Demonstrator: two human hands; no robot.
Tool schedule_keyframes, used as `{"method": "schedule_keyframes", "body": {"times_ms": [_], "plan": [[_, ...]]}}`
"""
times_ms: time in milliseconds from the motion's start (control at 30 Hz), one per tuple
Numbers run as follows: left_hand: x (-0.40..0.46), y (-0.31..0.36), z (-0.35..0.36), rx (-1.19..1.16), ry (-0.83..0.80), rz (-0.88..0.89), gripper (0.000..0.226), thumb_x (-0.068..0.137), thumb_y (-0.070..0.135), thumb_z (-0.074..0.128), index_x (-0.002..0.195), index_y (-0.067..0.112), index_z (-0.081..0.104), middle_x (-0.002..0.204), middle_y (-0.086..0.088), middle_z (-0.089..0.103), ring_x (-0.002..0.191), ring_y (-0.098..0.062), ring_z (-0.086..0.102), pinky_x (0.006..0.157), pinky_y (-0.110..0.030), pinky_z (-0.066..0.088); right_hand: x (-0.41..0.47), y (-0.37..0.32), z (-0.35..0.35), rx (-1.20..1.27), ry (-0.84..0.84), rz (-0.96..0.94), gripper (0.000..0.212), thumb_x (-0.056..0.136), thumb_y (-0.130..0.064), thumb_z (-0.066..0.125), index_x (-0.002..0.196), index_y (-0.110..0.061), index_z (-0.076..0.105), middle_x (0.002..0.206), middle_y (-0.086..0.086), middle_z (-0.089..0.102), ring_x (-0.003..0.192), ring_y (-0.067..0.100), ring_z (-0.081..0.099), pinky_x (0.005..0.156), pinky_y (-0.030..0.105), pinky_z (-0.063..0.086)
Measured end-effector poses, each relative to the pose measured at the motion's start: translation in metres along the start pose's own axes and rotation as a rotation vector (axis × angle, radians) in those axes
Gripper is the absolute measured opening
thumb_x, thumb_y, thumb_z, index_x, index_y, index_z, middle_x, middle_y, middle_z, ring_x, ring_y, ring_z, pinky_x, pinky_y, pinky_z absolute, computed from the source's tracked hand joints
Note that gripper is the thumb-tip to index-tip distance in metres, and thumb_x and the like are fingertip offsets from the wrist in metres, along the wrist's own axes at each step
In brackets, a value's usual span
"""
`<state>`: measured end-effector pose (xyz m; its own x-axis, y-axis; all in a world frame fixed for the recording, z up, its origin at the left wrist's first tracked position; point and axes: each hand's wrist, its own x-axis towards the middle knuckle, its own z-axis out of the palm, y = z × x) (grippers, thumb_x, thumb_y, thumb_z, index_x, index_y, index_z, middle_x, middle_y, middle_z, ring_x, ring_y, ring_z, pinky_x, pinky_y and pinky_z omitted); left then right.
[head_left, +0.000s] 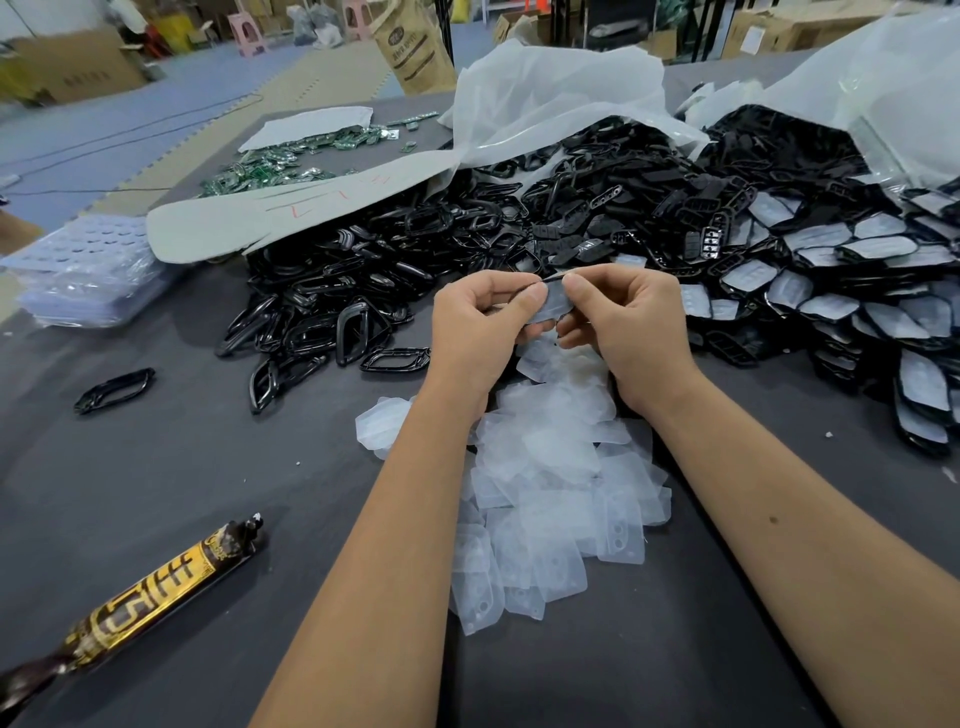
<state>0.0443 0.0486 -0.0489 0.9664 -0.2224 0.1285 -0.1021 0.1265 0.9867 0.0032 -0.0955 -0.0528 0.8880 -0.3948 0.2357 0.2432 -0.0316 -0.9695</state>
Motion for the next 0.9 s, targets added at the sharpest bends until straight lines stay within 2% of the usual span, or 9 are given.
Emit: {"method": "schedule_keyframes", "body": {"times_ms": [100,267,433,667,800,900], "plan": [[-0.0004,-0.0009,-0.0008,0.021,-0.005,0.007,0.019,0.090,-0.004,0.074,0.094,0.014,0.075,0.084,-0.005,0.079,0.075,-0.022,0.077,0.067,-0.022,0.059,-0.0008,0.0031,0.0013,-0.105,0.032,-0.042,0.010,0.099,-0.010,0.069,0.092,-0.006,0.075,0.061,0.006,0.070,0.051,0.020,0.068,0.047,0.028,0.055],[-0.0002,-0.0014,-0.0010,0.003,0.019,0.007,0.016,0.090,-0.006,0.074,0.094,0.010,0.074,0.085,-0.007,0.077,0.073,-0.023,0.077,0.065,-0.023,0.059,-0.0013,0.0043,0.0028,-0.165,-0.001,-0.087,0.012,0.100,-0.016,0.069,0.093,-0.008,0.074,0.065,0.009,0.071,0.051,0.022,0.068,0.044,0.029,0.053],[-0.0004,-0.0008,-0.0019,-0.009,-0.003,0.020,0.017,0.090,-0.004,0.074,0.091,0.012,0.075,0.082,-0.004,0.078,0.075,-0.018,0.076,0.066,-0.022,0.058,-0.0003,0.0060,0.0022,-0.155,-0.034,-0.076,0.002,0.094,-0.008,0.073,0.092,-0.008,0.073,0.065,0.003,0.071,0.052,0.018,0.067,0.045,0.028,0.053],[0.0015,-0.0009,-0.0020,0.050,-0.002,0.021,0.021,0.089,-0.005,0.073,0.087,0.016,0.075,0.082,-0.007,0.077,0.075,-0.017,0.073,0.063,-0.023,0.057,0.0011,0.0041,0.0016,-0.075,-0.045,0.008,0.013,0.097,-0.003,0.066,0.087,-0.007,0.072,0.064,0.005,0.070,0.052,0.019,0.066,0.044,0.027,0.052],[0.0026,-0.0016,-0.0031,0.063,0.023,0.004,0.020,0.088,-0.006,0.073,0.086,0.014,0.076,0.092,-0.020,0.076,0.078,-0.026,0.073,0.066,-0.026,0.059,-0.0003,0.0034,0.0034,-0.105,-0.055,0.009,0.021,0.102,-0.001,0.058,0.086,-0.004,0.071,0.061,0.006,0.068,0.051,0.019,0.066,0.045,0.029,0.054],[0.0025,-0.0015,-0.0045,0.038,0.033,0.006,0.020,0.089,-0.006,0.073,0.087,0.013,0.076,0.089,-0.014,0.077,0.079,-0.026,0.074,0.066,-0.026,0.059,-0.0022,0.0026,0.0046,-0.163,-0.074,-0.042,0.018,0.102,-0.006,0.060,0.089,-0.007,0.072,0.064,0.009,0.070,0.053,0.022,0.069,0.046,0.031,0.056]]}}
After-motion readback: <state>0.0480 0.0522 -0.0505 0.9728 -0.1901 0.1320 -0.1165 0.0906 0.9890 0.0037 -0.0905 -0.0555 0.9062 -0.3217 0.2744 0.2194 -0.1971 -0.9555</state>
